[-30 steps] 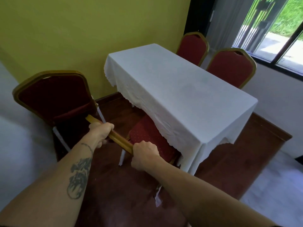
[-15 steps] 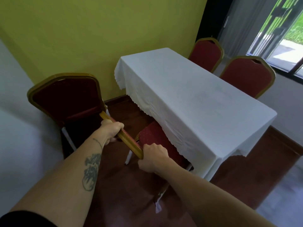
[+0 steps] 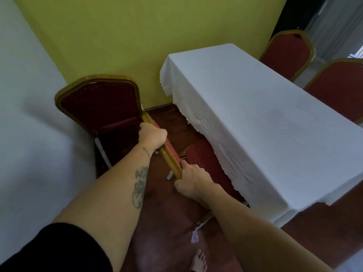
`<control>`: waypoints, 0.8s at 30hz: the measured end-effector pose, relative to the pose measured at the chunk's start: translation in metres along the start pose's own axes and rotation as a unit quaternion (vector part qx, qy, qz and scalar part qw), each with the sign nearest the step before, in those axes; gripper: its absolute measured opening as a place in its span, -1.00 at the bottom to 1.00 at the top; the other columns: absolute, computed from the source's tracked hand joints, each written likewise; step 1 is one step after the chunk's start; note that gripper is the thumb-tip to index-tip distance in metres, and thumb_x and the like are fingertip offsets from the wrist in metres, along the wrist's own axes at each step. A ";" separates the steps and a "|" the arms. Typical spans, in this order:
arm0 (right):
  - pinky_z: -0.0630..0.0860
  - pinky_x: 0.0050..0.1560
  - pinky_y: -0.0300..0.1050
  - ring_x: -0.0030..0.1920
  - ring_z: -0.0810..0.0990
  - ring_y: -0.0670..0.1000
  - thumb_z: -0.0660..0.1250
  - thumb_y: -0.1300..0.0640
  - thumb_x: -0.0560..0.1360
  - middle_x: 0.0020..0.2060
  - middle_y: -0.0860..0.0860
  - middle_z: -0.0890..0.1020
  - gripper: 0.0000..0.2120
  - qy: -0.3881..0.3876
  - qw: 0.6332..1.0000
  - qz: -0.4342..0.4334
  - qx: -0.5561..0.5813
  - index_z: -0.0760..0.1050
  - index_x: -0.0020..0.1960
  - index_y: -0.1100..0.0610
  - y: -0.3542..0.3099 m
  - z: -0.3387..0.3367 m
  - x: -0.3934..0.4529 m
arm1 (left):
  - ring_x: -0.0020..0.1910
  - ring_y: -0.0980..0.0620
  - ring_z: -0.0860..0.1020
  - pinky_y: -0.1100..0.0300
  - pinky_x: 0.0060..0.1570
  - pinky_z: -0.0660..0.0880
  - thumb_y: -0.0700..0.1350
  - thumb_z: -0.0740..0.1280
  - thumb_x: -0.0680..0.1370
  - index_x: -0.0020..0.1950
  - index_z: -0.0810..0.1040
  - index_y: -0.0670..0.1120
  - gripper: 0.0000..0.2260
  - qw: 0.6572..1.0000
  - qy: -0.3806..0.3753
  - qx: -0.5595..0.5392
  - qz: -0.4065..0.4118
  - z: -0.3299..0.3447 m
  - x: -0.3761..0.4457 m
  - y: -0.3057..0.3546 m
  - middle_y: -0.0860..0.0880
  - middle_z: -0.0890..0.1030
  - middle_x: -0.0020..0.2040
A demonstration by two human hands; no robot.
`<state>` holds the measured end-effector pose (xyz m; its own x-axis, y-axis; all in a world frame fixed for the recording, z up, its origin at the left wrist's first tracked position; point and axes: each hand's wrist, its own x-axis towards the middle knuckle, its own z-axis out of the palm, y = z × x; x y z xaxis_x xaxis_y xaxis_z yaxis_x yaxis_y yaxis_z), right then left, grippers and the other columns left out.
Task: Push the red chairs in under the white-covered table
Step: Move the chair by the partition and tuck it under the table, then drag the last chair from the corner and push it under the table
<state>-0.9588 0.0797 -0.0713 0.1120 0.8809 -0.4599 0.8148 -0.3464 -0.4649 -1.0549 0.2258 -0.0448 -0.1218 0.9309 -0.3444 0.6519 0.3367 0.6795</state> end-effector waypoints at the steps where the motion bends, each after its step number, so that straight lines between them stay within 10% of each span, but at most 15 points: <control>1: 0.55 0.19 0.17 0.17 0.59 0.26 0.29 -0.05 0.42 0.23 0.12 0.57 -0.29 0.004 1.000 -0.001 -0.001 0.25 0.55 0.04 0.001 -0.003 0.005 | 0.24 -0.24 0.57 0.17 -0.46 0.35 -0.17 0.33 0.59 0.52 0.22 -0.25 -0.45 1.000 0.007 0.006 -0.001 0.003 0.004 0.005 -0.23 0.48 0.38; 9: 0.56 0.18 0.16 0.16 0.60 0.21 0.37 -0.22 0.41 0.25 0.08 0.54 -0.18 -0.016 1.000 0.007 -0.026 0.18 0.57 0.01 0.016 -0.030 0.035 | 0.31 -0.25 0.54 -0.06 0.20 0.56 -0.17 0.37 0.51 0.56 0.16 -0.23 -0.32 1.000 0.001 -0.016 -0.011 0.016 0.018 0.033 -0.23 0.47 0.42; 12: 0.51 0.26 0.20 0.28 0.54 0.20 0.39 -0.39 0.36 0.36 0.09 0.48 -0.05 -0.040 0.999 -0.021 -0.026 0.19 0.57 0.04 0.013 -0.043 0.043 | 0.19 -0.20 0.58 -0.02 -0.04 0.60 0.02 0.39 0.54 0.61 0.07 -0.21 -0.22 0.996 -0.085 -0.011 -0.014 0.002 0.020 0.034 -0.20 0.47 0.41; 15: 0.48 0.32 0.20 0.37 0.47 0.18 0.37 -0.39 0.37 0.44 0.09 0.42 -0.02 -0.026 0.997 -0.071 0.000 0.11 0.62 0.03 -0.004 -0.063 0.058 | 0.14 -0.13 0.60 0.02 -0.12 0.61 0.21 0.31 0.57 0.49 0.40 -0.16 -0.38 0.988 -0.147 -0.043 -0.018 -0.022 0.031 0.033 -0.14 0.55 0.35; 24: 0.44 0.34 0.16 0.36 0.47 0.19 0.39 -0.16 0.50 0.37 0.09 0.44 -0.24 0.009 0.987 -0.157 -0.025 0.18 0.58 0.02 -0.087 -0.121 0.123 | -0.07 -0.15 0.64 -0.09 0.03 0.64 -0.19 0.26 0.56 -0.12 0.47 -0.02 -0.90 0.997 -0.010 0.056 0.050 -0.130 0.079 0.034 -0.10 0.58 -0.07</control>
<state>-0.9469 0.2568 0.0041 -0.1414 0.9480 -0.2851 0.8374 -0.0390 -0.5452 -1.1398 0.3289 0.0351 -0.0385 0.9555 -0.2924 0.7391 0.2242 0.6352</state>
